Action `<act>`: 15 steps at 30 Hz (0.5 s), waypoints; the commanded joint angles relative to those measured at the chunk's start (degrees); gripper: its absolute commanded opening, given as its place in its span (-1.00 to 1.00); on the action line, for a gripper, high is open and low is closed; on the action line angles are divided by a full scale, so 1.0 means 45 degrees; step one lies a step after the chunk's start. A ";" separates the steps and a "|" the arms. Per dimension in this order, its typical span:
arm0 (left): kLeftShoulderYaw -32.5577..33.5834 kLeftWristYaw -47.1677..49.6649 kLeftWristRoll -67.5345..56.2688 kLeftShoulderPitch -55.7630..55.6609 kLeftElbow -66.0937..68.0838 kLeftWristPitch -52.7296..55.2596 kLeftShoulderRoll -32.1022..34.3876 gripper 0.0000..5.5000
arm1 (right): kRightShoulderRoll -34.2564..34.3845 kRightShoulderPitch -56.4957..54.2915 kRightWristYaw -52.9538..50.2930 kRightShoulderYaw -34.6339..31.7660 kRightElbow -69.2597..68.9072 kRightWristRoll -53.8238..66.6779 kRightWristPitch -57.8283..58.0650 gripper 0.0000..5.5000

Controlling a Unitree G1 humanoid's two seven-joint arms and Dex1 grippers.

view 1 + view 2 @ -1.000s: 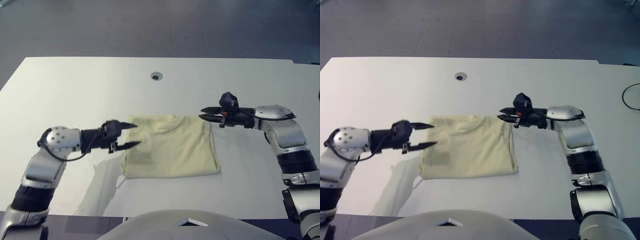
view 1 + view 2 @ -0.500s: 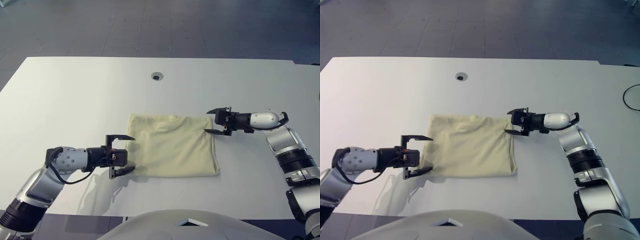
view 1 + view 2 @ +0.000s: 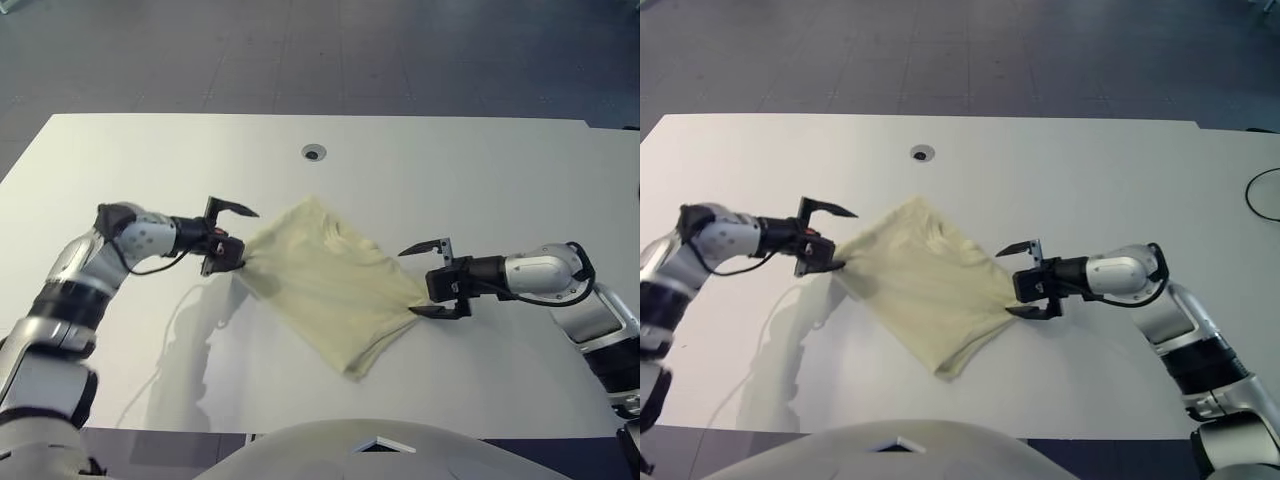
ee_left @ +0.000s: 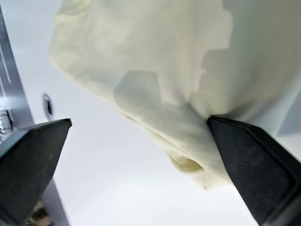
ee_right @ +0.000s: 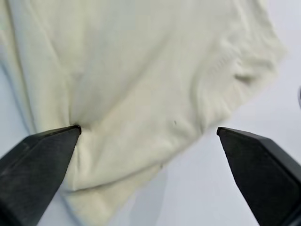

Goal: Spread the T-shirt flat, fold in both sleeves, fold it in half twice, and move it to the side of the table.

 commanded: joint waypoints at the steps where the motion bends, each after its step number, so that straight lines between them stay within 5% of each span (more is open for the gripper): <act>1: -0.2282 0.3744 0.3974 -0.3775 0.3774 -0.2021 -0.1397 0.96 | 0.0888 0.0982 -0.0840 0.0413 -0.1275 -0.0396 0.1673 0.95; 7: -0.5469 1.0270 0.8426 -0.6122 0.6241 -0.1532 -0.2781 0.96 | 0.2266 0.1079 -0.1754 0.0990 -0.2703 -0.0526 0.3627 0.95; 15: -0.6318 1.3251 0.9062 -0.6769 0.7876 -0.0437 -0.3075 0.96 | 0.2771 0.0600 -0.1909 -0.0132 -0.4250 0.0608 0.6280 0.95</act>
